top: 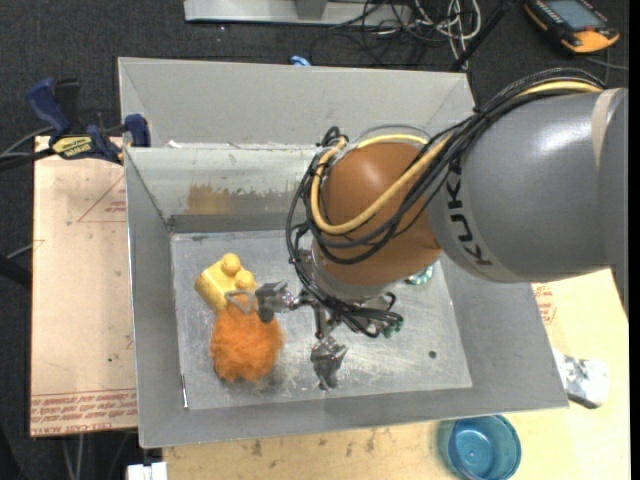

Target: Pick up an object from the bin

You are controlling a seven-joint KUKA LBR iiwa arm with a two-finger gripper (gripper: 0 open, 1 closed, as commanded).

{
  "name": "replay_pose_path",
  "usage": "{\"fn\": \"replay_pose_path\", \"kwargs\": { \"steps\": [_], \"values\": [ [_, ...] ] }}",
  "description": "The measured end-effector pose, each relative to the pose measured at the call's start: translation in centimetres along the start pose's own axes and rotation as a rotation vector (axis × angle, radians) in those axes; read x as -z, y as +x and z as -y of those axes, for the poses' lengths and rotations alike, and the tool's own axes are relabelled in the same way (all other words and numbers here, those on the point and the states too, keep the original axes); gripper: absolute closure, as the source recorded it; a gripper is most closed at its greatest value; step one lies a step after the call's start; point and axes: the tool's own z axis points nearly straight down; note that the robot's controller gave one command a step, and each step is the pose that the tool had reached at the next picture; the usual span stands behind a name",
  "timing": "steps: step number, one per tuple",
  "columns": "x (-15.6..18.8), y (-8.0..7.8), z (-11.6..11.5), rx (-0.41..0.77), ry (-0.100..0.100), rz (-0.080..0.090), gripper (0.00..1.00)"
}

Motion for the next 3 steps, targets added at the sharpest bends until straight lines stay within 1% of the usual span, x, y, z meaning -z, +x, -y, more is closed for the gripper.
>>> {"fn": "replay_pose_path", "kwargs": {
  "steps": [1, 2, 3],
  "values": [
    [0.1, -0.1, 0.0, 0.000, 0.001, 0.002, 0.00],
    [-9.5, -6.5, -8.5, 0.198, -0.001, 0.005, 1.00],
    [-9.5, -6.5, -8.5, 0.198, -0.002, 0.006, 1.00]
  ]
}}
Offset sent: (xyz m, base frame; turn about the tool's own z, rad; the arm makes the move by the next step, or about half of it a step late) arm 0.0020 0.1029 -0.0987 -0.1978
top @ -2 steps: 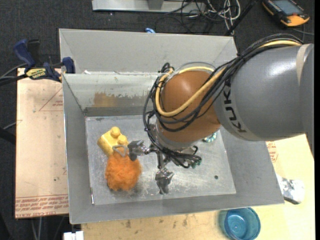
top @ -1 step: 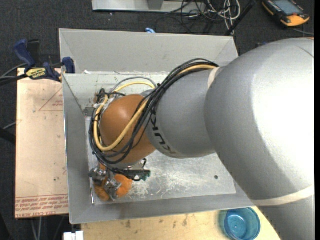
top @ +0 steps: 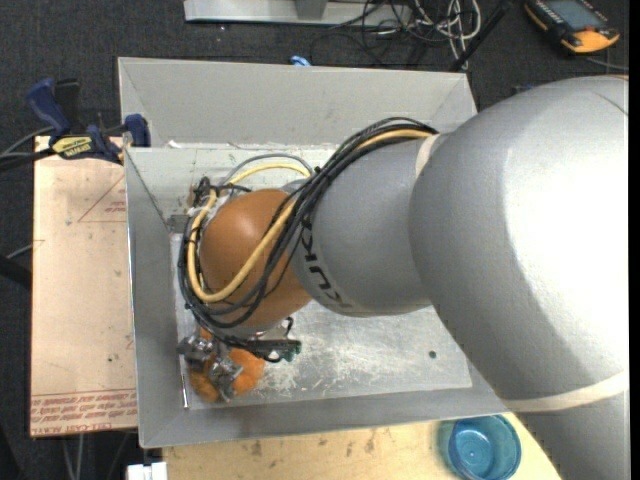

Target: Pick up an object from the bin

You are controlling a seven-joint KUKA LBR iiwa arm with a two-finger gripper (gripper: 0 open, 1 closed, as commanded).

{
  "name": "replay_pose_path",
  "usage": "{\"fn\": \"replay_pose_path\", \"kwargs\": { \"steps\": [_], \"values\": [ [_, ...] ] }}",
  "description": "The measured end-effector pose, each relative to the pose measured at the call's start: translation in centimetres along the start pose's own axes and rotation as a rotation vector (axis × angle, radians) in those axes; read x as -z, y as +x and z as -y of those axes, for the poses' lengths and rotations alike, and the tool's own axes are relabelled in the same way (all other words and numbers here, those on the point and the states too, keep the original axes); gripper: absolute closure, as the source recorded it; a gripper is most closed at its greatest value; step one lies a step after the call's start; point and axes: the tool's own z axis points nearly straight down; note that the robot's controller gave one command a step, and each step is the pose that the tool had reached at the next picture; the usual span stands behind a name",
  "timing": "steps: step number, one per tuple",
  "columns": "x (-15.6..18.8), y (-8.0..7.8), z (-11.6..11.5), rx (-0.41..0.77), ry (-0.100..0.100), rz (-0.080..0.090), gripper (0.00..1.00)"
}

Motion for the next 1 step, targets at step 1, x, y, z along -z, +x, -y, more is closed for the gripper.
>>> {"fn": "replay_pose_path", "kwargs": {
  "steps": [1],
  "values": [
    [15.43, -0.18, 0.17, 0.039, 0.004, 0.001, 1.00]
  ]
}}
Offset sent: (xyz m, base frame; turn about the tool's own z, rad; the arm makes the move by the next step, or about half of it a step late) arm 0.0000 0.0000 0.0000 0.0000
